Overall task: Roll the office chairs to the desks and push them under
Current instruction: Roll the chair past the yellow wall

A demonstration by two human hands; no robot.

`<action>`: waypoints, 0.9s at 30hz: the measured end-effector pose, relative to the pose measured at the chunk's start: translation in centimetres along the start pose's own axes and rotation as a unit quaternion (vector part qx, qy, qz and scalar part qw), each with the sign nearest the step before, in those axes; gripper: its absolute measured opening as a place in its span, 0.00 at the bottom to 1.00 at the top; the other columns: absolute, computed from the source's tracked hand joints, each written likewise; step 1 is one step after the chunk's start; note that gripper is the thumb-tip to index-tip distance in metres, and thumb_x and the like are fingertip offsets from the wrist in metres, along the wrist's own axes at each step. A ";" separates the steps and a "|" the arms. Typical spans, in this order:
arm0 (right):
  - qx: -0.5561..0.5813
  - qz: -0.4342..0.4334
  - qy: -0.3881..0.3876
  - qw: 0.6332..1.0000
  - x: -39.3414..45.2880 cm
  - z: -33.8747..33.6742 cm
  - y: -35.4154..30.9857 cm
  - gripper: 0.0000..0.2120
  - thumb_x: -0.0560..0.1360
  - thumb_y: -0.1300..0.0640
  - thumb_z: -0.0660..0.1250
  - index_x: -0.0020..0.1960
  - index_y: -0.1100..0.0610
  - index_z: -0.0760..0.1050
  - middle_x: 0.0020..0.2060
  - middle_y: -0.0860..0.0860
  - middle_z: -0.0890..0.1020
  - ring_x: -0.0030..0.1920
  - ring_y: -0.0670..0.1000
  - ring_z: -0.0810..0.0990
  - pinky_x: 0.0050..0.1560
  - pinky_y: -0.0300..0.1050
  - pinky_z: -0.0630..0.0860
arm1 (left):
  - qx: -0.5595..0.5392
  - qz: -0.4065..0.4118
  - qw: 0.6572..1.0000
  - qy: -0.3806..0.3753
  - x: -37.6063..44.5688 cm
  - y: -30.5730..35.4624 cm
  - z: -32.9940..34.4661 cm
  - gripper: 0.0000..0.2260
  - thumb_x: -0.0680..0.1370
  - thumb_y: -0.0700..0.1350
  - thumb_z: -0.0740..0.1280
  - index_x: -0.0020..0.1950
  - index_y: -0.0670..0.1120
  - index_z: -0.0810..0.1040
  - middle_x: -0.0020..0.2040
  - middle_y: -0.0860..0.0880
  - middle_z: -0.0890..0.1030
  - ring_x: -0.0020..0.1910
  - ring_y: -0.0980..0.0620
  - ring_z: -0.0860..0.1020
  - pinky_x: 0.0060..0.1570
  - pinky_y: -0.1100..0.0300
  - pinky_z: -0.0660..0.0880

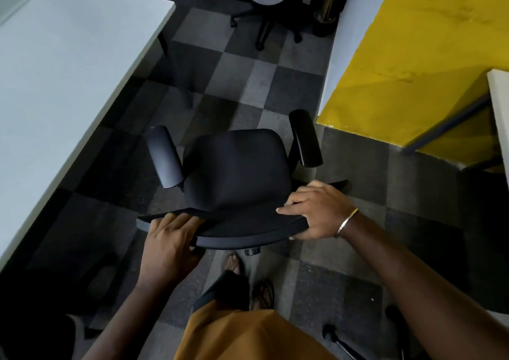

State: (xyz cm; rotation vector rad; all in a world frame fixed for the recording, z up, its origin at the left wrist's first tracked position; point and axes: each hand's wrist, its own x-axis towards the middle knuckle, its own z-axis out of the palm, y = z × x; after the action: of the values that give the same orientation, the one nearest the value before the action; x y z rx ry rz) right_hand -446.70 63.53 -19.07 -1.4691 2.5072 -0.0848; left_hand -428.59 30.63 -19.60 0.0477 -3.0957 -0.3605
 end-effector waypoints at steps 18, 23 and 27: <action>-0.076 0.055 -0.061 0.994 20.5 -7.7 16.6 0.32 0.63 0.32 0.68 0.68 0.33 0.75 0.58 0.38 0.78 0.63 0.51 0.72 0.60 0.52 0.66 | 0.031 -0.081 0.996 -0.030 18.4 -4.4 -1.4 0.17 0.67 0.68 0.72 0.42 0.57 0.74 0.38 0.57 0.74 0.37 0.54 0.77 0.35 0.57 0.68; -0.090 0.036 -0.059 0.994 26.7 -9.4 20.1 0.32 0.64 0.45 0.75 0.68 0.36 0.76 0.62 0.44 0.76 0.70 0.55 0.70 0.69 0.54 0.64 | 0.029 -0.116 0.993 -0.020 22.0 -5.6 -1.6 0.19 0.68 0.71 0.69 0.44 0.57 0.75 0.39 0.58 0.71 0.38 0.55 0.75 0.32 0.58 0.66; -0.099 0.001 -0.055 0.994 31.4 -10.3 22.4 0.32 0.66 0.47 0.75 0.69 0.36 0.75 0.64 0.44 0.74 0.73 0.55 0.67 0.73 0.54 0.61 | 0.043 -0.158 0.986 -0.016 24.6 -6.1 -1.6 0.21 0.68 0.73 0.67 0.46 0.57 0.77 0.40 0.58 0.72 0.38 0.55 0.74 0.32 0.58 0.65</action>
State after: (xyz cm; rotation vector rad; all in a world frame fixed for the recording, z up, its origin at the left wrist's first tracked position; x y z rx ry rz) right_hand -482.91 46.68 -18.23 -1.4988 2.4859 0.2452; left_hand -452.91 23.51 -18.91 0.5435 -3.1312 -0.2356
